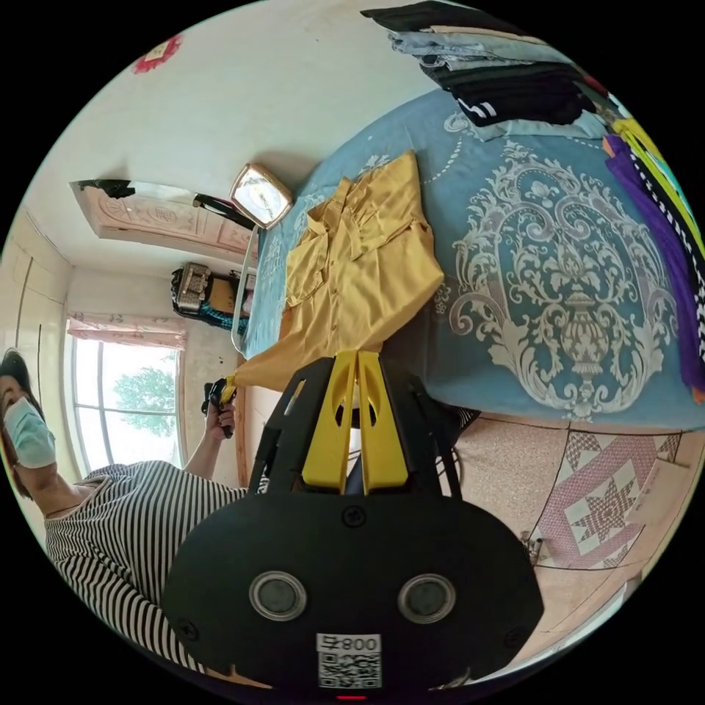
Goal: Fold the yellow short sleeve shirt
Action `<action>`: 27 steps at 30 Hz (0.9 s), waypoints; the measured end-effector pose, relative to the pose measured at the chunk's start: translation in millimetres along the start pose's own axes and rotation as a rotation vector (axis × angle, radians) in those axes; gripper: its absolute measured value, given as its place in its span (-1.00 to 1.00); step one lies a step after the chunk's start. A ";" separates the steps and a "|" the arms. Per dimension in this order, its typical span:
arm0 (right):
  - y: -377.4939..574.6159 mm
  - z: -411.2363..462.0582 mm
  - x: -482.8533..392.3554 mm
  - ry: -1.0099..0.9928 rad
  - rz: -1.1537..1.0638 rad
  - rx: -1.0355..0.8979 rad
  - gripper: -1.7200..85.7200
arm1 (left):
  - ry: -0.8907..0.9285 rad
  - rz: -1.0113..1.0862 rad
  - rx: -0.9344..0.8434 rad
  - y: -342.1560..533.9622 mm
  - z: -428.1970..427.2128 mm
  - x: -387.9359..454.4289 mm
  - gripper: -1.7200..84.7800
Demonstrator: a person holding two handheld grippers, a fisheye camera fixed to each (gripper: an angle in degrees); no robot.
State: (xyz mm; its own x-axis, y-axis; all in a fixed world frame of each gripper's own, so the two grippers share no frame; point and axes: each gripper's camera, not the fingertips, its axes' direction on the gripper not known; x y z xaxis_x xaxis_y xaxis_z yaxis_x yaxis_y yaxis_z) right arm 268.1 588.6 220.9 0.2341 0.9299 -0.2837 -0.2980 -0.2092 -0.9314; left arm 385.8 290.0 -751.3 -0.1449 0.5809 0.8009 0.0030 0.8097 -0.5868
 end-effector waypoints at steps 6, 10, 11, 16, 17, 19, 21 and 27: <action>-63.6 -5.0 -26.2 -0.036 -0.051 0.034 -0.96 | 0.015 0.049 0.021 -76.6 22.1 21.8 -0.93; -124.5 -5.3 -49.9 -0.047 -0.095 0.055 -0.96 | 0.003 0.096 0.036 -148.8 45.8 39.7 -0.93; -144.2 -4.2 -57.6 -0.043 -0.110 0.060 -0.96 | 0.000 0.102 0.038 -160.5 49.6 41.9 -0.93; -236.7 11.3 -89.1 0.006 -0.152 0.055 -0.96 | -0.036 0.100 0.089 -272.6 82.9 51.4 -0.92; -261.7 17.3 -95.0 0.007 -0.150 0.050 -0.96 | -0.043 0.094 0.103 -284.8 86.0 51.4 -0.92; -299.5 26.9 -101.4 0.019 -0.134 0.044 -0.96 | -0.082 0.067 0.155 -331.3 99.4 49.0 -0.90; -334.1 39.1 -106.0 0.062 -0.106 0.038 -0.95 | -0.159 0.040 0.186 -362.3 110.8 42.7 -0.89; -399.1 89.4 -124.1 0.201 -0.003 -0.033 -0.92 | -0.289 -0.081 0.221 -406.8 147.5 14.8 -0.80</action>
State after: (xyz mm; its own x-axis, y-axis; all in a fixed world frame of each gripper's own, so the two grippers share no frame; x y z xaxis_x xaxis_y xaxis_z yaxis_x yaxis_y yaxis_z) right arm 275.3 583.7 648.2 0.4160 0.8522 -0.3173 -0.2671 -0.2191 -0.9384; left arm 236.5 -43.0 -518.3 -0.4096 0.4428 0.7976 -0.2288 0.7965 -0.5597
